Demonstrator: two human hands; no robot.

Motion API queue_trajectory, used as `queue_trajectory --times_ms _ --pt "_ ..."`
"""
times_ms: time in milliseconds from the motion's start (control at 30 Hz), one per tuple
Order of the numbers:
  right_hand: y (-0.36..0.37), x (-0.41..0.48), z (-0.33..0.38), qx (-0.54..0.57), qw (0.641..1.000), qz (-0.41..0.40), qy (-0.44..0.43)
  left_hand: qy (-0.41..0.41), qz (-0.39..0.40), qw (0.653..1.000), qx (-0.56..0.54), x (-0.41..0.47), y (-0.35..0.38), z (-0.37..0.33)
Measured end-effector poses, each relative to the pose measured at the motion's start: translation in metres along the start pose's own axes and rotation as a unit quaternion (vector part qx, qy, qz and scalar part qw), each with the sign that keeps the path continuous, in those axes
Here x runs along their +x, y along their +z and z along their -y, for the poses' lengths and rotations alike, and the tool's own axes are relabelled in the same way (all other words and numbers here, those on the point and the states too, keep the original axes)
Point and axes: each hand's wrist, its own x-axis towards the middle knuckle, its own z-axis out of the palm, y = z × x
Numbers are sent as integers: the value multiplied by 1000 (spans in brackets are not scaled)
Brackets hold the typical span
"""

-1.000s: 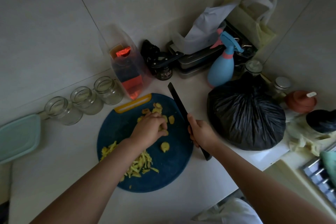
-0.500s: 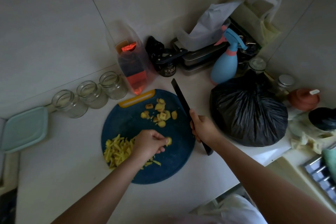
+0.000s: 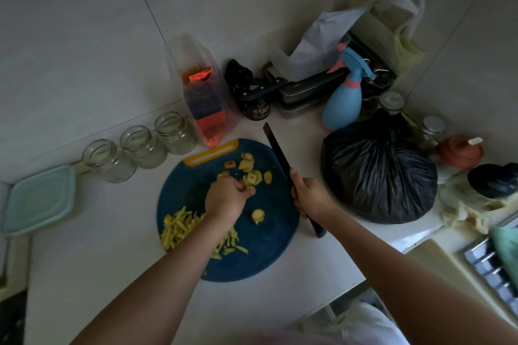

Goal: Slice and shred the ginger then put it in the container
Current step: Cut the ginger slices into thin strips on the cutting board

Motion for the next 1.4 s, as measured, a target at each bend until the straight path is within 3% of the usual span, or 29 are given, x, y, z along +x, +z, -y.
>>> queue_trajectory --times_ms 367,700,933,1067,1133,1400 --pt "-10 -21 -6 -82 996 20 -14 -2 -2 998 -56 2 7 2" --pt "-14 -67 -34 -99 993 55 -11 37 -59 996 -64 -9 18 -2" --pt "-14 -79 -40 -92 994 59 -28 42 -26 989 -142 -11 6 12" --pt "-14 -82 -38 -88 993 75 -26 -22 58 974 -218 -23 -4 14" --pt "-13 -81 -37 -100 991 86 -24 -22 88 976 -198 -31 -2 17" --pt "-4 -79 -37 -163 981 103 -36 5 50 988 -145 -40 11 23"
